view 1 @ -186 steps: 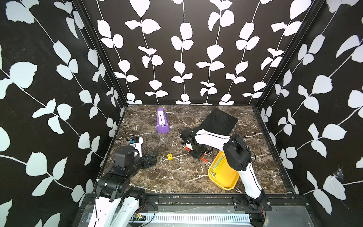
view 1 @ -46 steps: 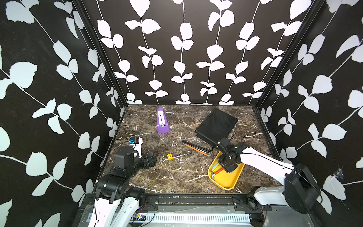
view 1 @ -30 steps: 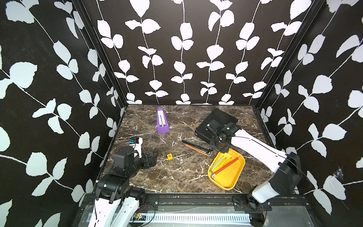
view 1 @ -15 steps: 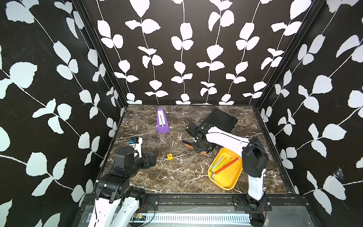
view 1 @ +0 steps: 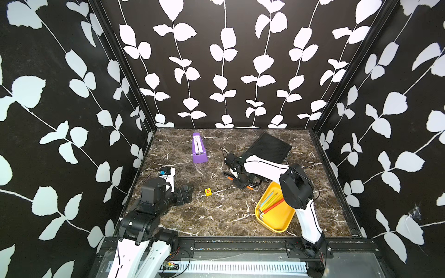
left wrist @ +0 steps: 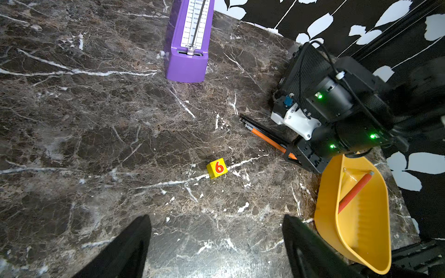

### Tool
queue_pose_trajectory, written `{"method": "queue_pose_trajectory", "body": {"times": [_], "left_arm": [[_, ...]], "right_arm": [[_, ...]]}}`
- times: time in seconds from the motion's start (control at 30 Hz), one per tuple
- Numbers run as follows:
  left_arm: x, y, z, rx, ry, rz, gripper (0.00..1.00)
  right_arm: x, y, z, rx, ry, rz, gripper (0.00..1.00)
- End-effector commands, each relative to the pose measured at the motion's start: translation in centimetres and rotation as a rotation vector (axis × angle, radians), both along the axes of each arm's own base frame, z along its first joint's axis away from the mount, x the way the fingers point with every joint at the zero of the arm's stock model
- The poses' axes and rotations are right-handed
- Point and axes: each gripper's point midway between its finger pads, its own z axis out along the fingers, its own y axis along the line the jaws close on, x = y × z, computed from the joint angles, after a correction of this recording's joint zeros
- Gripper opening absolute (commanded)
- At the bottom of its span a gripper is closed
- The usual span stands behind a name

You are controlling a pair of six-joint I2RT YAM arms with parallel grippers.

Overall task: Put the hex key on the desktop into the storage box
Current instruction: Pick up the Allen key from the center of the board.

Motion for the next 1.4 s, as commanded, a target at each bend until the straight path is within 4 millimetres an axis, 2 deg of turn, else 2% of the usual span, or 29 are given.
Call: {"method": "queue_pose_trajectory", "body": {"times": [0.0,0.33,0.57,0.8,1.0,1.2,1.37], "left_arm": [[0.1,0.0,-0.3,0.008,0.007,0.002,0.86],[0.2,0.0,-0.3,0.008,0.013,0.003,0.86],[0.2,0.0,-0.4,0.008,0.013,0.002,0.86],[0.2,0.0,-0.4,0.009,0.015,0.003,0.86],[0.2,0.0,-0.4,0.009,0.017,0.002,0.86],[0.2,0.0,-0.4,0.009,0.014,0.004,0.86],[0.2,0.0,-0.4,0.008,0.014,0.004,0.86]], "right_arm": [[0.2,0.2,-0.2,-0.001,0.021,0.014,0.35],[-1.0,0.8,-1.6,0.005,0.113,0.059,0.31],[-1.7,2.1,-1.3,0.048,0.148,0.105,0.25],[-0.7,1.5,-1.3,0.007,0.094,0.106,0.30],[-1.6,1.8,-2.6,-0.005,0.153,0.118,0.30],[-3.0,2.1,-4.3,-0.053,0.177,0.177,0.22],[-3.2,3.4,-3.7,-0.044,0.131,0.274,0.14]]}}
